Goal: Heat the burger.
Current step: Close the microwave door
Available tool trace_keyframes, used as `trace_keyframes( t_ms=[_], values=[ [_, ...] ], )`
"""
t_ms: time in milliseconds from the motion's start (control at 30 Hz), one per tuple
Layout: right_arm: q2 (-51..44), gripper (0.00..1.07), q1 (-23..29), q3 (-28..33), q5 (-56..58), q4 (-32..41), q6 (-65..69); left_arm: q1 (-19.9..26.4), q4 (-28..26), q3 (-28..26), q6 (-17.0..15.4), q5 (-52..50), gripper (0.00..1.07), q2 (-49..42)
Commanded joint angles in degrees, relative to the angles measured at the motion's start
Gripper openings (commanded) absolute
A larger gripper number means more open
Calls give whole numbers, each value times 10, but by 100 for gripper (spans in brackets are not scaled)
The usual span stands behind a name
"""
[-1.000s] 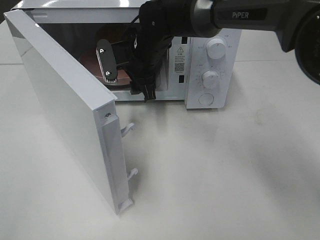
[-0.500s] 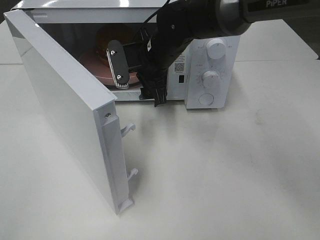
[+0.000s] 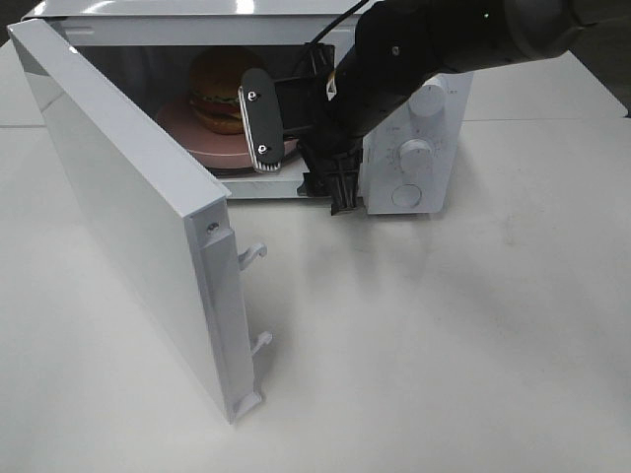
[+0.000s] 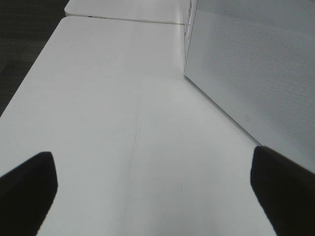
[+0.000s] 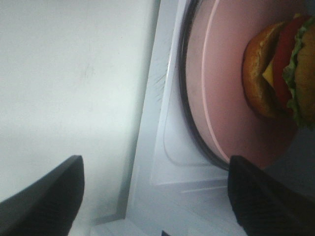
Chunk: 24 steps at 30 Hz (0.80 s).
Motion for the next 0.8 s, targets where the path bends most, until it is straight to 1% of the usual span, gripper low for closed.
trace_keyframes(
  t_ms=[33, 200, 267, 367, 433, 467, 533, 733, 800],
  values=[
    [-22, 76, -2, 19, -5, -4, 5, 1, 1, 1, 1, -5, 100, -13],
    [-47, 76, -2, 46, -11, -5, 5, 1, 1, 1, 1, -5, 100, -13],
    [-75, 76, -2, 72, -13, -5, 7, 1, 1, 1, 1, -5, 100, -13],
    [-80, 76, -2, 76, -13, -5, 8, 1, 1, 1, 1, -5, 100, -13],
    [-100, 76, -2, 95, -17, -5, 25, 1, 1, 1, 1, -5, 100, -13],
    [-100, 76, -2, 95, -17, -5, 25, 1, 1, 1, 1, -5, 100, -13],
    [-129, 76, -2, 123, -30, -6, 58, 1, 1, 1, 1, -5, 100, -13],
    [-154, 76, -2, 146, -30, -19, 101, 1, 1, 1, 1, -5, 100, -13],
    [-179, 76, -2, 170, -28, -19, 132, 1, 1, 1, 1, -5, 100, -13]
  ],
)
